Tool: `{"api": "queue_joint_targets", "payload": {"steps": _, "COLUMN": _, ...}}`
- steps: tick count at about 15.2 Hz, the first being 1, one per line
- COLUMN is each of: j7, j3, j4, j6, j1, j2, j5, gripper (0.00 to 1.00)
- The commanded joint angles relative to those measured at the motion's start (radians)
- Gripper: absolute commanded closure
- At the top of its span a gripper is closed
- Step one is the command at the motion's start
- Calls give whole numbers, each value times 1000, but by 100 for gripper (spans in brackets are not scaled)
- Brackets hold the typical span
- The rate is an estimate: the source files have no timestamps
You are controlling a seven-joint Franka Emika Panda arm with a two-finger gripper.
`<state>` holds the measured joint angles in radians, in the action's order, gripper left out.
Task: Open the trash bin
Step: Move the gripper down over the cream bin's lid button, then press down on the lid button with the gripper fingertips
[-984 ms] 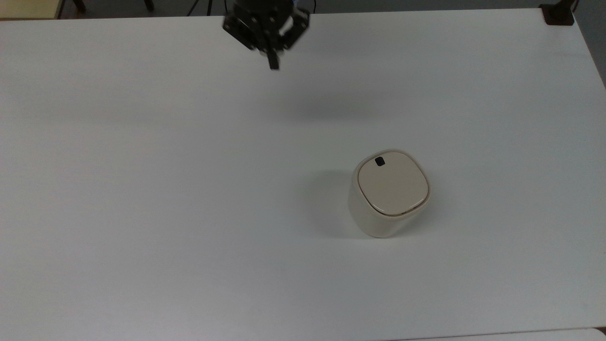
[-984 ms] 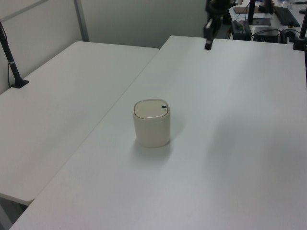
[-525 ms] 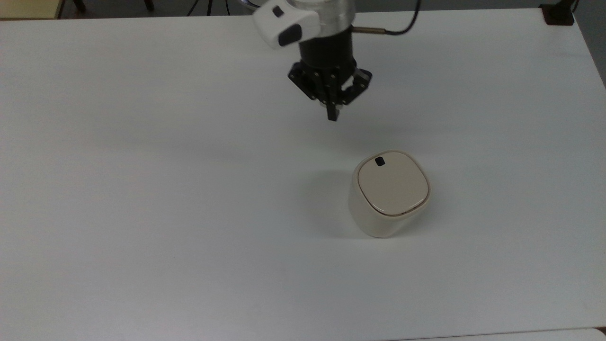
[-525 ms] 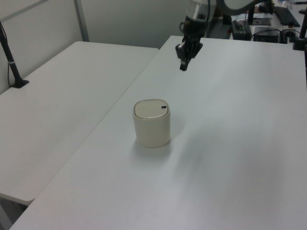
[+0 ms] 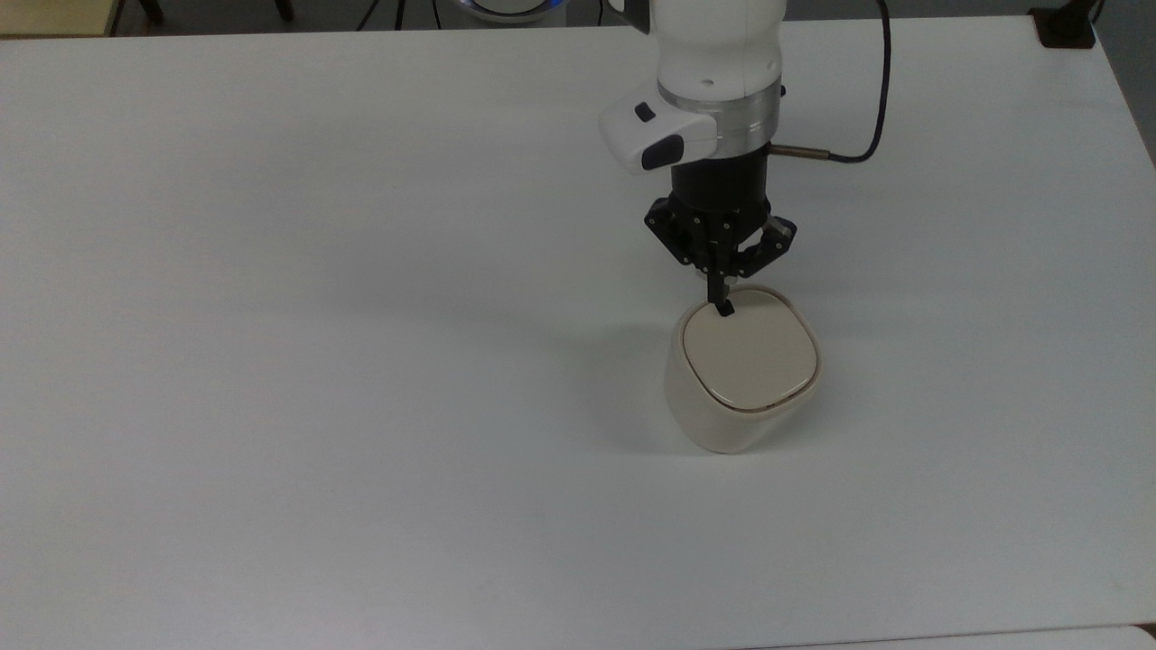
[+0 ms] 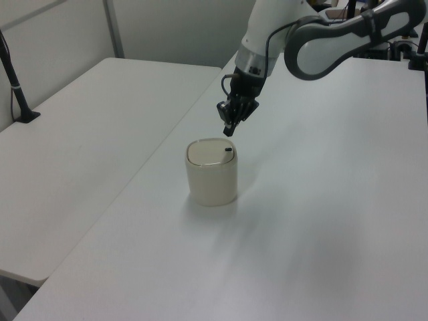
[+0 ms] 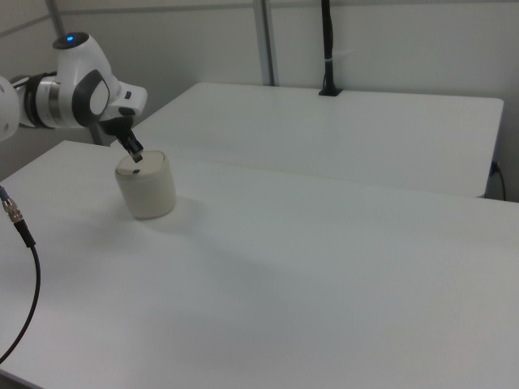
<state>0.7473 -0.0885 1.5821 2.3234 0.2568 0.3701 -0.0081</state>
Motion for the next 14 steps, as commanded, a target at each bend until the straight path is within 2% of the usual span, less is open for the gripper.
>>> {"api": "queue_joint_targets", "payload": {"steps": 1, "j7": 59, "j3": 6, "j4": -8, "j6": 39, "j1": 21, "j2": 29, "j5": -42, "gripper": 100}}
{"api": "queue_joint_targets", "payload": {"steps": 9, "j7": 66, "j3": 4, "j4": -4, "j6": 39, "j1": 36, "j2": 70, "j5": -92, "gripper": 100}}
{"api": "queue_joint_targets", "payload": {"steps": 14, "j7": 64, "j3": 3, "j4": -10, "j6": 14, "j1": 10, "j2": -9, "j5": -58, "gripper": 100}}
